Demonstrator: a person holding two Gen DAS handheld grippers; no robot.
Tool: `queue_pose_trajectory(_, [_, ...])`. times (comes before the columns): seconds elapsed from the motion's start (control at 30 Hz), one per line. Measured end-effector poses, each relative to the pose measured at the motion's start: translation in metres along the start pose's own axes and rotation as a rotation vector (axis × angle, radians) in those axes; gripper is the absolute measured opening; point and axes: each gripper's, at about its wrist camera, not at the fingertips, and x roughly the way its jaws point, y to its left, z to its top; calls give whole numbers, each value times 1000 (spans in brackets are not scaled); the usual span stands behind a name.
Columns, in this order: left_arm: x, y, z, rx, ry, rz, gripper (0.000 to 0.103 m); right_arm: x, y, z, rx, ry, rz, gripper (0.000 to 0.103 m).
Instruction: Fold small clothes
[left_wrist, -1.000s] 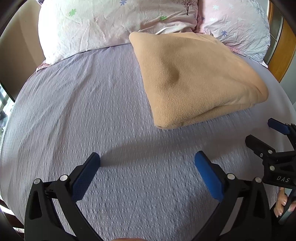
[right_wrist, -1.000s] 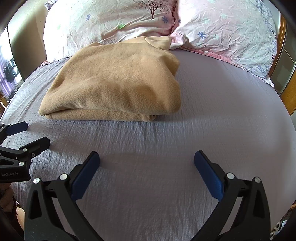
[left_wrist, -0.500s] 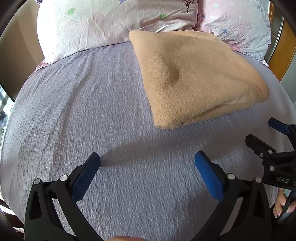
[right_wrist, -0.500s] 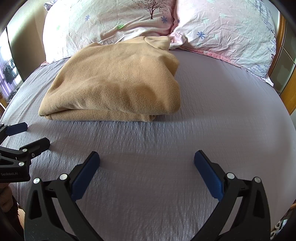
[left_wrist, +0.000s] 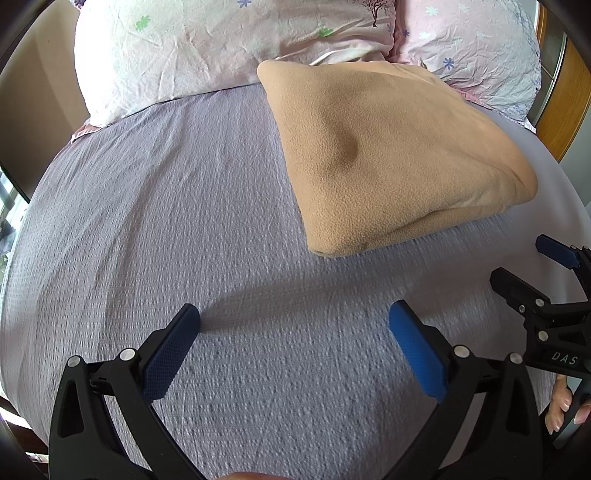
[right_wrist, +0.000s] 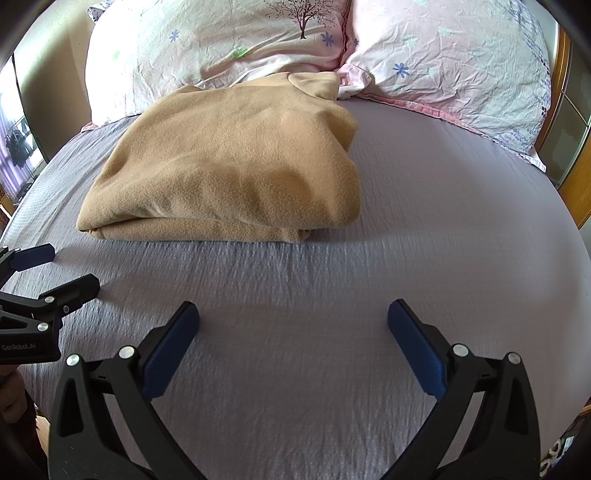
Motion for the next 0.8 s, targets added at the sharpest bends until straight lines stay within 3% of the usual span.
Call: queue_pose_trajectory(0.8, [0, 0, 1, -3, 4, 4, 102, 0, 1, 0, 3, -1, -2, 101])
